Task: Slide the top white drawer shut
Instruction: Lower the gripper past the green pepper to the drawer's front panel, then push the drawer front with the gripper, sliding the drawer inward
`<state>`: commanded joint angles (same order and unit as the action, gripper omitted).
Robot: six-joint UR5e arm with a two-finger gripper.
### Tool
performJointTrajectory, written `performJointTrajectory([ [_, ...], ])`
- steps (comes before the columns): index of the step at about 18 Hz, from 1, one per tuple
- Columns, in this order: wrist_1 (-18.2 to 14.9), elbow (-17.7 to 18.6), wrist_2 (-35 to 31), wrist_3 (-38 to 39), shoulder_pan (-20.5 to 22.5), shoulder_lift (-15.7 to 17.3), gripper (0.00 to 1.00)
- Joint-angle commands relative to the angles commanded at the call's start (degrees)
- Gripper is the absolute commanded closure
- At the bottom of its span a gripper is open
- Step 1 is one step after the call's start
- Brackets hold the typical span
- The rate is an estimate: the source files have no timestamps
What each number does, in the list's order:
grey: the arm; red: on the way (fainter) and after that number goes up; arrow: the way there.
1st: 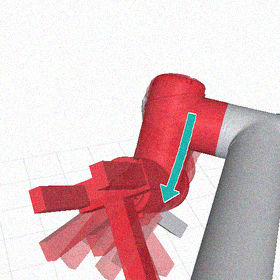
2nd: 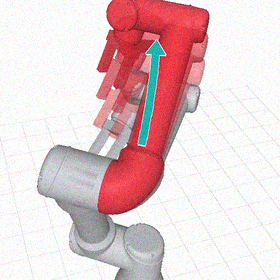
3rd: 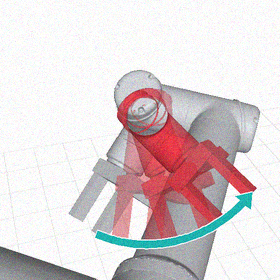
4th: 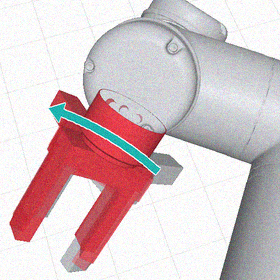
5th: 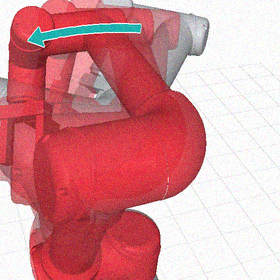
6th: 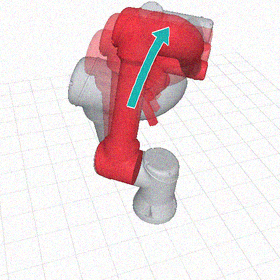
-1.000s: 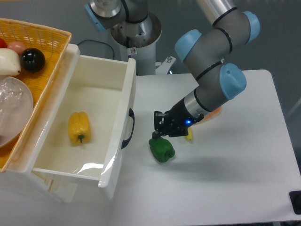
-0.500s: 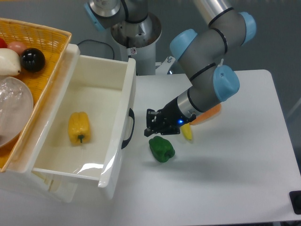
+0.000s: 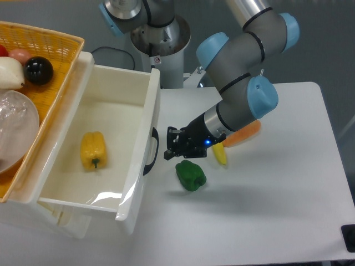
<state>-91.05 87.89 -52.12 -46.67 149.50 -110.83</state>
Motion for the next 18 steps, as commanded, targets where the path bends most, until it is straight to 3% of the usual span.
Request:
performJointTrajectory([
  [18,-1.23,0.00,0.88,-0.09,-0.62,0.79,1.00],
])
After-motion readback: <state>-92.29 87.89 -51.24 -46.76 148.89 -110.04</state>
